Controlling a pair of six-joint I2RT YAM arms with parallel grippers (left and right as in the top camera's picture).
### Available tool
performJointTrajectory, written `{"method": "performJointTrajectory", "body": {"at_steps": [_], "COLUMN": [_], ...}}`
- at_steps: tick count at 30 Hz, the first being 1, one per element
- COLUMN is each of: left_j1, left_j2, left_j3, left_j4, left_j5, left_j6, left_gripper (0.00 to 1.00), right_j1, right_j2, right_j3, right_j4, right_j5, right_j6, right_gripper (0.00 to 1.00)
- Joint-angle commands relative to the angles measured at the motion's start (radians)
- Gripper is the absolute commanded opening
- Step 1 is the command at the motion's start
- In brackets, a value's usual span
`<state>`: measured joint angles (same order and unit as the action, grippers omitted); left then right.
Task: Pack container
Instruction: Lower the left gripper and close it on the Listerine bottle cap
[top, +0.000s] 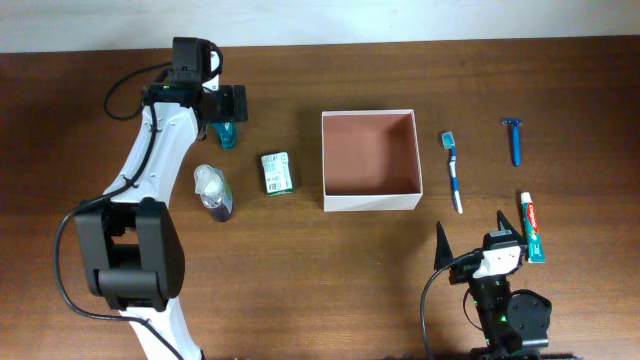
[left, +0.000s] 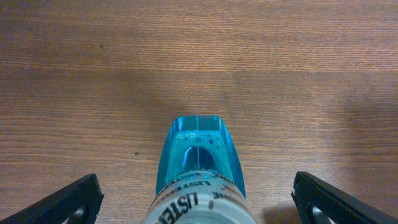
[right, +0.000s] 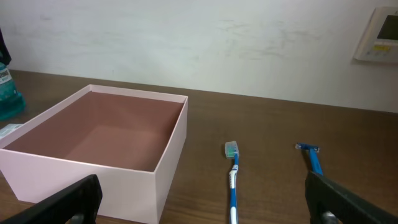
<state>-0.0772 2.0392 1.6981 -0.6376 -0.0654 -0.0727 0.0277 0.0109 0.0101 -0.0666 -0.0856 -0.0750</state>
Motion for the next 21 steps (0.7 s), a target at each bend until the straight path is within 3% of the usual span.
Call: {"method": "performJointTrajectory", "body": {"at_steps": [1, 15, 21], "left_j1": [0.008, 0.008, 0.008], "left_j2": [0.011, 0.022, 0.022], "left_j3": [0.019, 0.019, 0.019], "left_j4": [0.005, -0.008, -0.009], "left_j5": [-0.014, -0.014, -0.014], "left_j6": [-0.009, -0.009, -0.009], "left_gripper": [0.99, 0.99, 0.84], "right_j1": [-0.003, -0.003, -0.003], "right_j2": [-0.007, -0.007, -0.007], "right_j3": [-0.005, -0.005, -0.005], "right_j4": [-0.005, -0.005, -0.006], "right_j5": [0.012, 0.012, 0.012], "right_j6": [0.005, 0.005, 0.005], "right_gripper": [0.99, 0.99, 0.98]}}
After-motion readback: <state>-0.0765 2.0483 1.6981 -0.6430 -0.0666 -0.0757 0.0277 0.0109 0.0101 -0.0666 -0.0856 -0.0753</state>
